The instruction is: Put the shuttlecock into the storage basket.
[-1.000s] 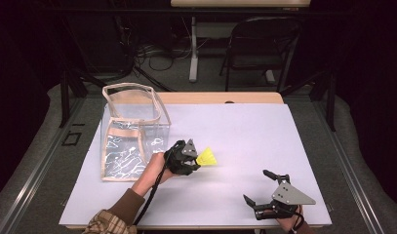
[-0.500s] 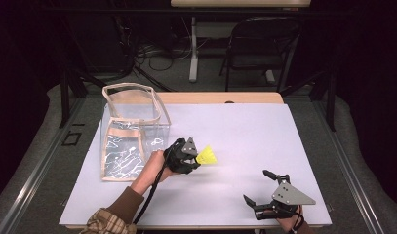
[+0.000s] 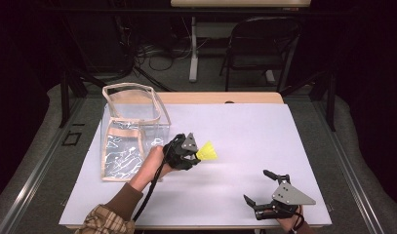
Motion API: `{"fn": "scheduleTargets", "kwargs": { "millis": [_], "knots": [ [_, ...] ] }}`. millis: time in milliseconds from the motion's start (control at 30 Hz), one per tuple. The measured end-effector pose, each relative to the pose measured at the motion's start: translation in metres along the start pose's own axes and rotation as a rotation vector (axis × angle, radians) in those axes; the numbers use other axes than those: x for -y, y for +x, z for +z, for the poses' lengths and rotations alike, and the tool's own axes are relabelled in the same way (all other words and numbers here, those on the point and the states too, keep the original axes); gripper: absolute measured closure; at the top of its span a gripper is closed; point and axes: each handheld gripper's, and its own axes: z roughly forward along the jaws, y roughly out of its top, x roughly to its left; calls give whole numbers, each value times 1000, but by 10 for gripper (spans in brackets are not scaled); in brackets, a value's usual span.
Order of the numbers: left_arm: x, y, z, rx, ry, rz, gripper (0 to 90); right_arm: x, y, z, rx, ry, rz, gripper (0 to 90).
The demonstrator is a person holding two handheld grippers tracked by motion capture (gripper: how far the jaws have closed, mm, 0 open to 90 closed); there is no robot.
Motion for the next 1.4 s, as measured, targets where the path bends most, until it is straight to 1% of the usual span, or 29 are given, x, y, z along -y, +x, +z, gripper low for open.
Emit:
{"fn": "scheduleTargets", "kwargs": {
  "millis": [67,167,300,667,800,900,933,1067,1400],
  "knots": [
    [-1,0,-2,-2,3,8,646,0,0,0,0,0,2,0],
    [-1,0,-2,-3,1,5,646,0,0,0,-1,0,2,0],
    [-3,2,-4,-4,5,10,646,0,1,0,-1,2,6,0],
    [-9,6,-11,-12,-1,17,646,0,0,0,0,2,6,0],
    [-9,8,-13,-14,-1,14,646,0,0,0,2,-3,2,0],
    [-9,10,-14,-21,-2,12,646,1,0,1,3,-2,8,0],
    [-9,12,-16,-21,-3,11,646,1,-1,1,4,-2,5,0],
    [-9,15,-16,-23,5,9,646,1,-1,1,6,1,8,0],
    [-10,20,-21,-28,-2,3,646,1,-1,1,5,1,8,0]
  ]
}}
